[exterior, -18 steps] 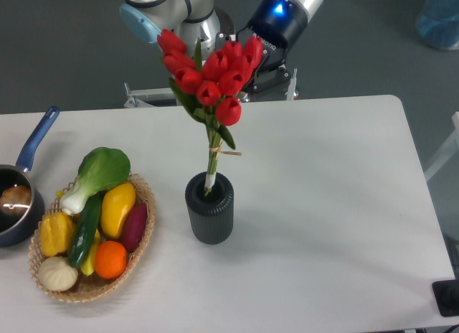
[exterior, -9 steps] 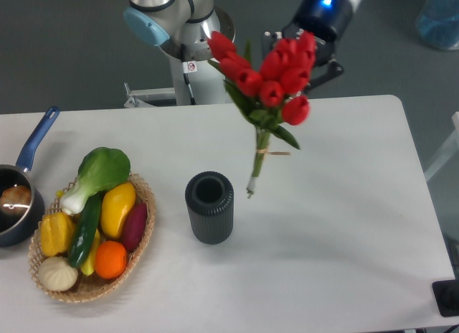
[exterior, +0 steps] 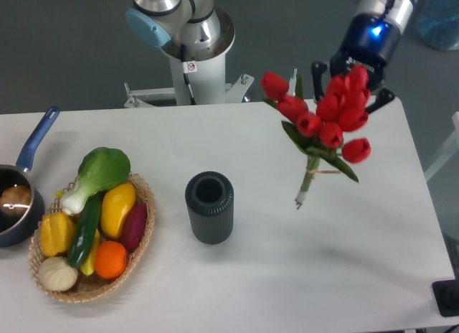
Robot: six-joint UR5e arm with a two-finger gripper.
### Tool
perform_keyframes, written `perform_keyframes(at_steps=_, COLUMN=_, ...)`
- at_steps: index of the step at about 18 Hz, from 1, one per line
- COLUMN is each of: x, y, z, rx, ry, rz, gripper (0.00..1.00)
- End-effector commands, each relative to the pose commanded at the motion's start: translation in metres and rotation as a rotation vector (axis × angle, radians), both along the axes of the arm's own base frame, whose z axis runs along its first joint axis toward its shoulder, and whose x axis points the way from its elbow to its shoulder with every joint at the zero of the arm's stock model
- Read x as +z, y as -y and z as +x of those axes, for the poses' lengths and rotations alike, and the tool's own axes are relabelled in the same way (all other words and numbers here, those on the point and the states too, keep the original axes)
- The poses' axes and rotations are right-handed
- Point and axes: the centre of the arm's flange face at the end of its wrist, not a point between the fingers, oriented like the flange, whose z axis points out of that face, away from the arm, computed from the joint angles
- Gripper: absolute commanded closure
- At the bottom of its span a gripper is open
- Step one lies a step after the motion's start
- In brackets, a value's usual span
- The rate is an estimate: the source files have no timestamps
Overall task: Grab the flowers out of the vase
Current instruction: 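Carry the held tulips away from the vase and lower them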
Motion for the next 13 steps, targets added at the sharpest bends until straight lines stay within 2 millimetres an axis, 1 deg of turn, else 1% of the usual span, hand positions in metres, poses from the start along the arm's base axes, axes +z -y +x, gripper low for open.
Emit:
perform_keyframes(at_steps=1, x=0.0, y=-0.005, z=0.001, rx=-0.004, ry=-0.014, rz=-0.029, gripper=0.88)
perform_keyframes(at_steps=2, x=-0.004, y=-0.012, z=0.003, rx=-0.011, ry=-0.019, rz=-0.064, gripper=0.88)
perform_keyframes(at_steps=6, x=-0.005, y=-0.032, z=0.011, rx=-0.021, ry=-0.081, rz=-0.201, gripper=0.84)
perform_keyframes(at_steps=10, x=-0.01, y=-0.05, z=0.012, rx=-0.042, ry=-0.134, rz=-0.311, gripper=0.81)
perform_keyframes(at_steps=12, x=-0.015, y=-0.055, z=0.012, rx=-0.047, ry=-0.132, rz=-0.344, gripper=0.81)
perform_keyframes(at_steps=13, x=-0.014, y=-0.055, z=0.012, rx=-0.046, ry=-0.136, rz=-0.346, gripper=0.79)
